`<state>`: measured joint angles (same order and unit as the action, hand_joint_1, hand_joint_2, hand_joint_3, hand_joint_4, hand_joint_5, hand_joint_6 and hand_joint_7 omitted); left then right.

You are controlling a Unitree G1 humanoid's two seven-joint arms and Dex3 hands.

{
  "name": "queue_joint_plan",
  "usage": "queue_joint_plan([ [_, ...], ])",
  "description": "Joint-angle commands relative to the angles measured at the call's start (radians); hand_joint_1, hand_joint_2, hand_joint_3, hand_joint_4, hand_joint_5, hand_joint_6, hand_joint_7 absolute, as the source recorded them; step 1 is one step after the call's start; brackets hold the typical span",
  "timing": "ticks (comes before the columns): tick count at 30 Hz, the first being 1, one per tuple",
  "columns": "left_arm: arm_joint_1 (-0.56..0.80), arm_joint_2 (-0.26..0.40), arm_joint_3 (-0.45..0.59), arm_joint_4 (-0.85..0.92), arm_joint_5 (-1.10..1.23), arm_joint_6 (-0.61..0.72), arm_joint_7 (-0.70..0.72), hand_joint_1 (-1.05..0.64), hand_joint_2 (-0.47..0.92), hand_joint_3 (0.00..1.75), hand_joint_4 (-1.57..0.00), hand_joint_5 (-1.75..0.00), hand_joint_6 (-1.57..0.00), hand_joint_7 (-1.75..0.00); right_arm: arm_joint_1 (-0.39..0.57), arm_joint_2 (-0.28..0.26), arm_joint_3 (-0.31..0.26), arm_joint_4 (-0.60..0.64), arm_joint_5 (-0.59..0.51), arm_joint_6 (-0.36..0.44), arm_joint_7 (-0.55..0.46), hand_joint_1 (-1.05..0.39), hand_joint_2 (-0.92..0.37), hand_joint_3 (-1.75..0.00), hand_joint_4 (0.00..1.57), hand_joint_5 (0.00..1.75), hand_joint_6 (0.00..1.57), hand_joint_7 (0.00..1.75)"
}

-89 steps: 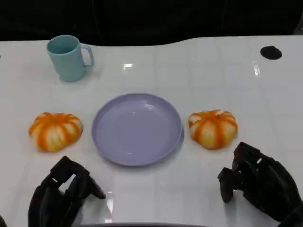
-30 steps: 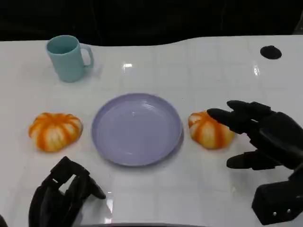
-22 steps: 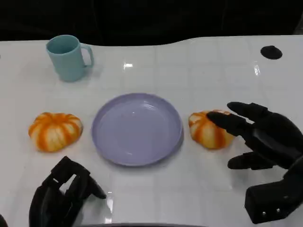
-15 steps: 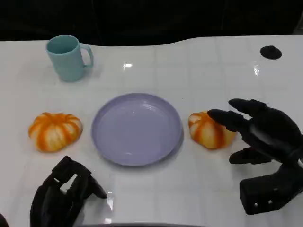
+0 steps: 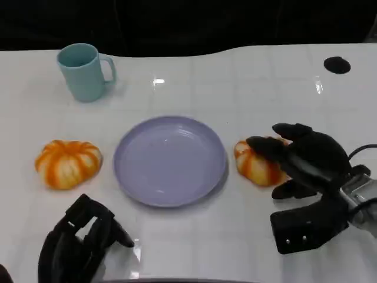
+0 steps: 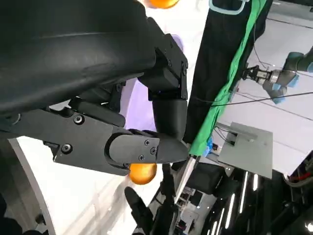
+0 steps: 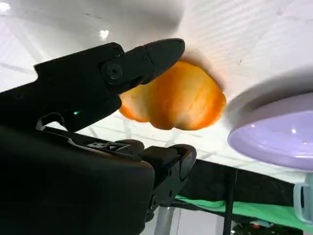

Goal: Grasp the bread from the table and place it into the plate.

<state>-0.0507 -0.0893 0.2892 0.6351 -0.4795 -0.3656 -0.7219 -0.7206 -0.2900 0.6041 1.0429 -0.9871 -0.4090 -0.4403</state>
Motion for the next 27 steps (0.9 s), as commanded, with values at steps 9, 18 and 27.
queue_joint_plan([
  [9,0.024,0.008,0.0,-0.024,0.0,-0.008,0.006,-0.54,0.92,0.25,-0.61,-1.75,-0.51,-1.49,-0.093,0.092,0.061,0.16,0.025,0.101,0.055,-0.55,-0.86,0.0,0.24,0.0,0.23,0.0],
  [18,0.03,0.0,0.0,-0.03,-0.002,-0.013,0.008,-0.54,0.92,0.24,-0.61,-1.75,-0.5,-1.5,-0.098,0.113,0.072,0.241,0.065,0.112,0.055,-0.43,-0.92,-0.02,0.44,0.05,0.44,0.05],
  [27,0.038,0.002,-0.004,-0.041,0.006,-0.013,0.013,-0.54,0.92,0.26,-0.6,-1.75,-0.49,-1.51,-0.075,0.102,0.076,0.266,0.085,0.058,-0.088,-0.24,-0.92,-0.1,1.01,0.19,0.89,0.09],
])
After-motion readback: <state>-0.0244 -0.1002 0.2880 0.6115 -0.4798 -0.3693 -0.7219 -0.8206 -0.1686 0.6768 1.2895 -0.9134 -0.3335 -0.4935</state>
